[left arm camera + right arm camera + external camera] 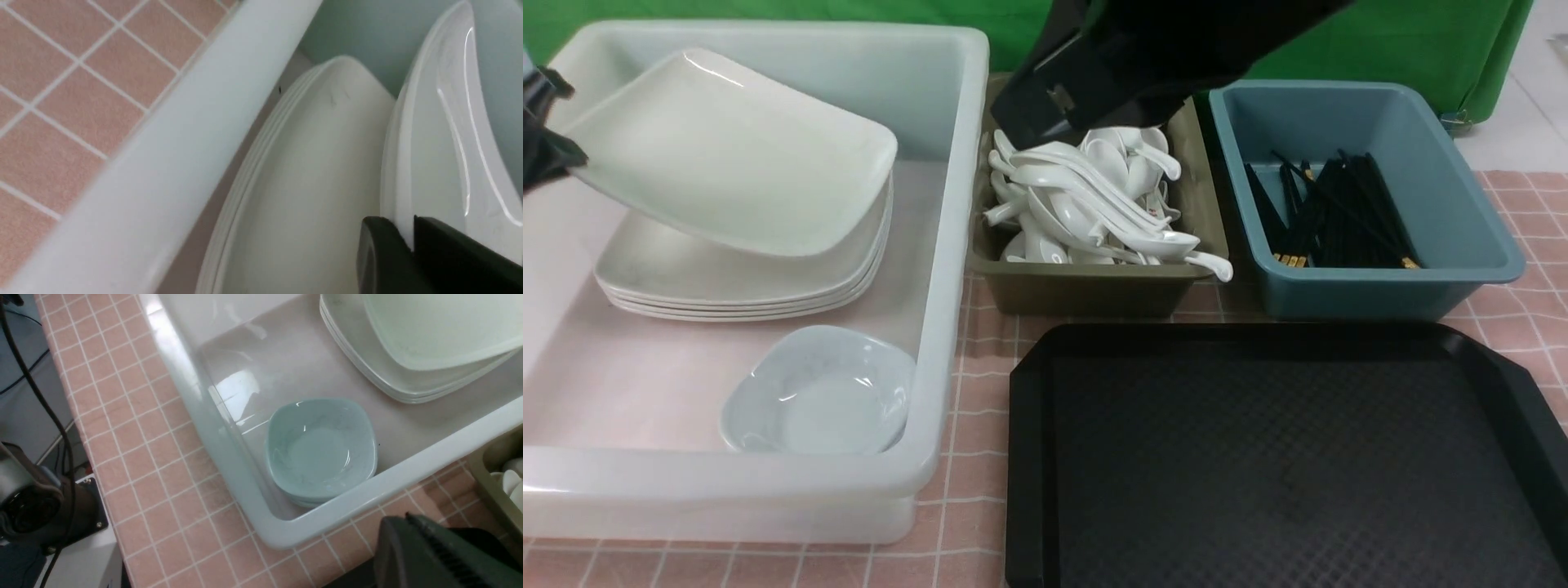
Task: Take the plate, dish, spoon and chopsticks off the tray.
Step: Use the left arm to put the plate into the large storage box on the left
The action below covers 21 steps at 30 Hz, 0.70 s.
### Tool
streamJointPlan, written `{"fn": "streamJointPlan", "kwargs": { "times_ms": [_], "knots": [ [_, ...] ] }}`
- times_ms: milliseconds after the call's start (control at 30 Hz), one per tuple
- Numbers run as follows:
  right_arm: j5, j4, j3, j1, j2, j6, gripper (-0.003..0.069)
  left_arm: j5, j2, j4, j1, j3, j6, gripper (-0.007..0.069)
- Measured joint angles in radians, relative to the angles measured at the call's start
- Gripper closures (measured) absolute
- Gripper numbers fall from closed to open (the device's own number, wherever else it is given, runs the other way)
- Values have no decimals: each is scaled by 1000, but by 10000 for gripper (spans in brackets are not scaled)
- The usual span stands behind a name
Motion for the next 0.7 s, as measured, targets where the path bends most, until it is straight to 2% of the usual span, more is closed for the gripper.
{"fn": "streamJointPlan", "kwargs": {
  "times_ms": [67,200,233,367,433,500,600,667,700],
  "knots": [
    [0,0,0,0,0,4,629,17,6,34,-4,0,-14,488],
    [0,0,0,0,0,18,629,51,7,185,-5,-6,-97,272],
    [0,0,0,0,0,18,629,51,7,192,-5,-7,-100,262],
    [8,0,0,0,0,19,629,129,4,355,-6,-30,-215,113],
    [15,0,0,0,0,22,629,166,-11,412,-6,-41,-259,91],
    [21,-10,0,0,0,37,629,178,-34,444,-6,-51,-263,96],
    [22,-92,0,0,-1,107,629,210,-105,462,-8,-73,-246,192],
    [20,-162,0,0,-8,158,629,234,-158,461,-20,-86,-206,296],
    [20,-216,0,0,-16,196,629,254,-211,458,-35,-92,-170,410]
  ]
}}
